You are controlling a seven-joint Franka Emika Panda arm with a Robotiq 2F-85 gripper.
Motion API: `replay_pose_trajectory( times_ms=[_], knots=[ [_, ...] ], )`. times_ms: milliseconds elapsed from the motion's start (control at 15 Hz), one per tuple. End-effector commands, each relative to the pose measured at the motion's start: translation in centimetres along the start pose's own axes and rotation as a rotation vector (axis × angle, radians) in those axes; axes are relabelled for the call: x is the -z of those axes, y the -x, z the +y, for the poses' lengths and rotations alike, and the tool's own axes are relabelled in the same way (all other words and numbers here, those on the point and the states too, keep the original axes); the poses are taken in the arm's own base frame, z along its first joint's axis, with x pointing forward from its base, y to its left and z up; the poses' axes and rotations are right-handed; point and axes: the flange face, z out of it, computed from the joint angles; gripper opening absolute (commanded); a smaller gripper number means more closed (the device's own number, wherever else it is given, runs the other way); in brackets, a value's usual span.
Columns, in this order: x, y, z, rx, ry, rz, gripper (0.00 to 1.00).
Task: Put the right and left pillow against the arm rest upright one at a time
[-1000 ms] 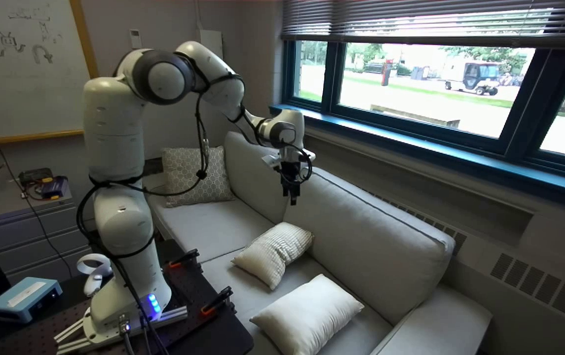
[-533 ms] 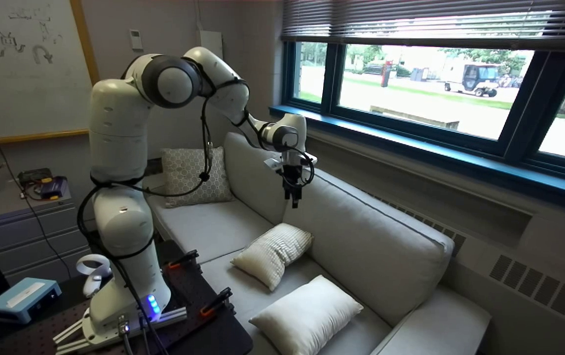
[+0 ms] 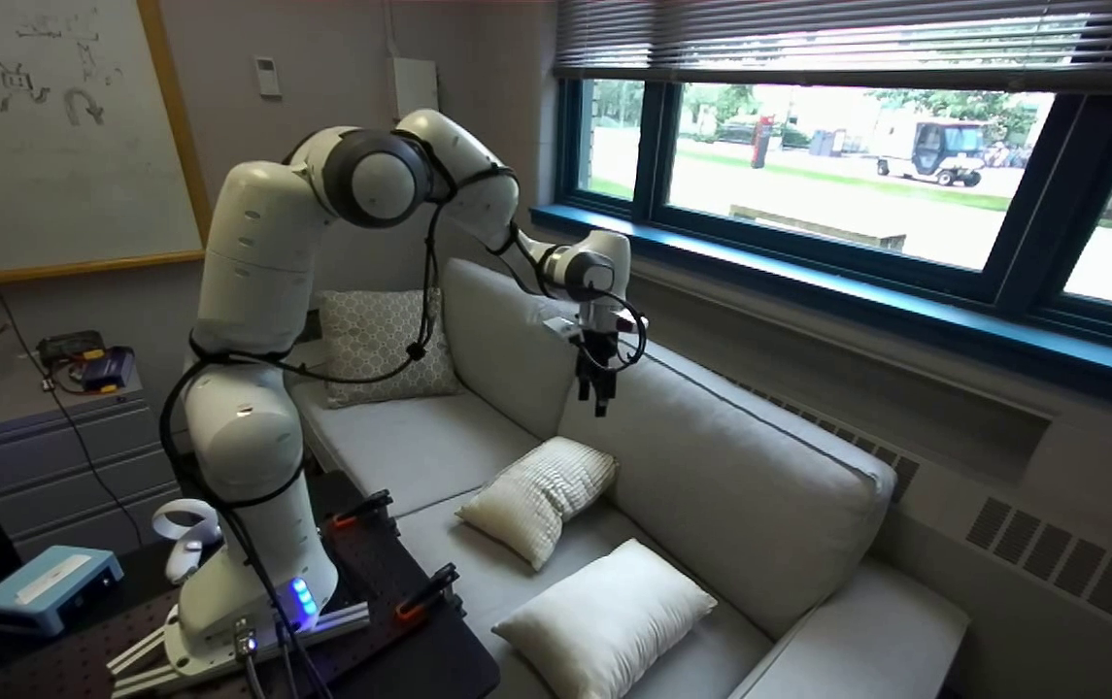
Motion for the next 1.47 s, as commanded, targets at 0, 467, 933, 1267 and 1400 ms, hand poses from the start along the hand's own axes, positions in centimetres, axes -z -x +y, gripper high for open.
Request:
replay_pose_trajectory(
  times_ms=[0,467,933,1267,1400],
  knots=[
    [-2.6,-5.6,-0.4,-0.006,0.043,-0.071,1.00],
    [-10.8,-10.2,-3.7,0.066,-0.150,-0.331,1.00],
    [-21.4,-13.0,-2.1,-0.211,-0.178,-0.531,1.00],
    [-23.1,-12.9,-1.3,-0.238,-0.191,-0.529,1.00],
    [-22.7,-13.0,-1.5,-0.240,-0.191,-0.527,1.00]
  ],
)
